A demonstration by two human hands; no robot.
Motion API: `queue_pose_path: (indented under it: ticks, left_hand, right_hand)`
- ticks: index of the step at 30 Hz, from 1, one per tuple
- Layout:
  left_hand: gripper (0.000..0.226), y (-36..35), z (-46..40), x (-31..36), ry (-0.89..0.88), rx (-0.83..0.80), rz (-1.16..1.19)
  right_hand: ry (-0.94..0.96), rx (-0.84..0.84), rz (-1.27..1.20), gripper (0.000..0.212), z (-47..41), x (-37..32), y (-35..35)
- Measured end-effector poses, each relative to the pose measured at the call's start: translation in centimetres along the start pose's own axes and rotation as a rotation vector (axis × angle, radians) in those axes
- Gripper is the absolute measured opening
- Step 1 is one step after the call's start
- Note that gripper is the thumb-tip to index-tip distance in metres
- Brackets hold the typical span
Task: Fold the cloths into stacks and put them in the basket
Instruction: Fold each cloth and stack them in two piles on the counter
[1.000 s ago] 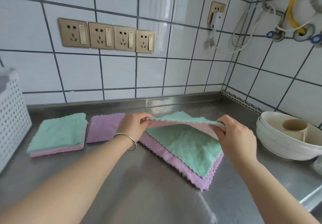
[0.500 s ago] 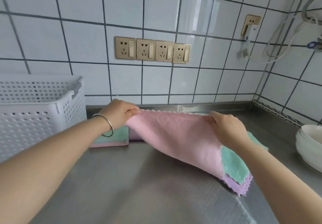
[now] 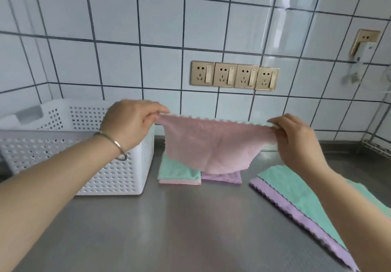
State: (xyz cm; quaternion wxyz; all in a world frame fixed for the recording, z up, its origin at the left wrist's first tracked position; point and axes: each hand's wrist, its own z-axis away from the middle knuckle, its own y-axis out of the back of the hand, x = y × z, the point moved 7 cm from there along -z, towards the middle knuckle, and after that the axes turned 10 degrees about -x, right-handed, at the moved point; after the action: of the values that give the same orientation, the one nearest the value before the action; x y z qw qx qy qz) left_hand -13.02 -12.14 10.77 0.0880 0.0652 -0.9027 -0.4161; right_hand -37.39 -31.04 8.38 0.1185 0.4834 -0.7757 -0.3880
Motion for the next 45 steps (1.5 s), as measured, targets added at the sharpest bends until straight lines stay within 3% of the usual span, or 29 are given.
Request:
queue_pose_path:
  ticks: [4,7,10,12,17,21,25,29,32,35,38,42,45]
  left_hand:
    - [0.042,-2.7,8.3,0.7,-0.019,-0.261,0.191]
    - [0.044,-6.9,14.8,1.3,-0.021,-0.447,0.217]
    - [0.061,-10.0,19.6,1.3,0.063,-0.612,0.257]
    - [0.052,-11.2,22.1,2.0,0.047,-0.712,0.27]
    - [0.022,-11.6,25.5,2.8,0.052,-0.8,0.304]
    - [0.025,-11.5,27.5,3.1,0.056,-0.799,0.342]
    - [0.046,-12.0,29.0,2.9,0.04,-0.758,0.455]
    - [0.028,-12.0,28.8,2.9,0.063,-0.696,0.476]
    - [0.046,-12.4,28.6,2.6,0.128,-0.704,0.49]
    - [0.042,-11.8,28.5,2.5,0.133,-0.767,0.528]
    - [0.039,-10.9,27.9,2.2,0.187,-0.869,0.542]
    - [0.059,-10.0,26.7,2.1,0.195,-0.996,0.661]
    - [0.038,-10.3,25.2,2.0,0.365,-1.032,0.874]
  right_hand:
    - [0.11,-0.277,0.047,0.021,7.3,0.4,-2.4]
    - [0.06,-0.573,-0.004,0.017,13.9,0.8,-5.8]
    - [-0.034,-0.874,-0.013,0.033,19.4,0.8,-8.4]
    - [-0.08,-0.979,0.003,0.037,21.9,0.5,-9.1]
    - [-0.181,-1.036,-0.065,0.031,24.6,0.0,-8.6]
    - [-0.182,-1.054,-0.128,0.024,26.1,-0.6,-7.8]
    - [-0.127,-0.96,-0.159,0.03,27.0,-0.7,-7.8]
    - [-0.121,-0.835,-0.24,0.031,27.8,-0.3,-7.9]
    - [-0.13,-0.749,-0.254,0.036,28.2,0.6,-8.0]
    - [-0.121,-0.748,-0.247,0.031,28.1,0.9,-7.3]
    - [-0.201,-0.866,-0.341,0.013,27.0,0.9,-6.4]
    - [-0.322,-1.258,-0.362,0.033,26.6,0.4,-5.8]
    - [-0.4,-1.301,-0.418,0.027,24.7,0.2,-5.4]
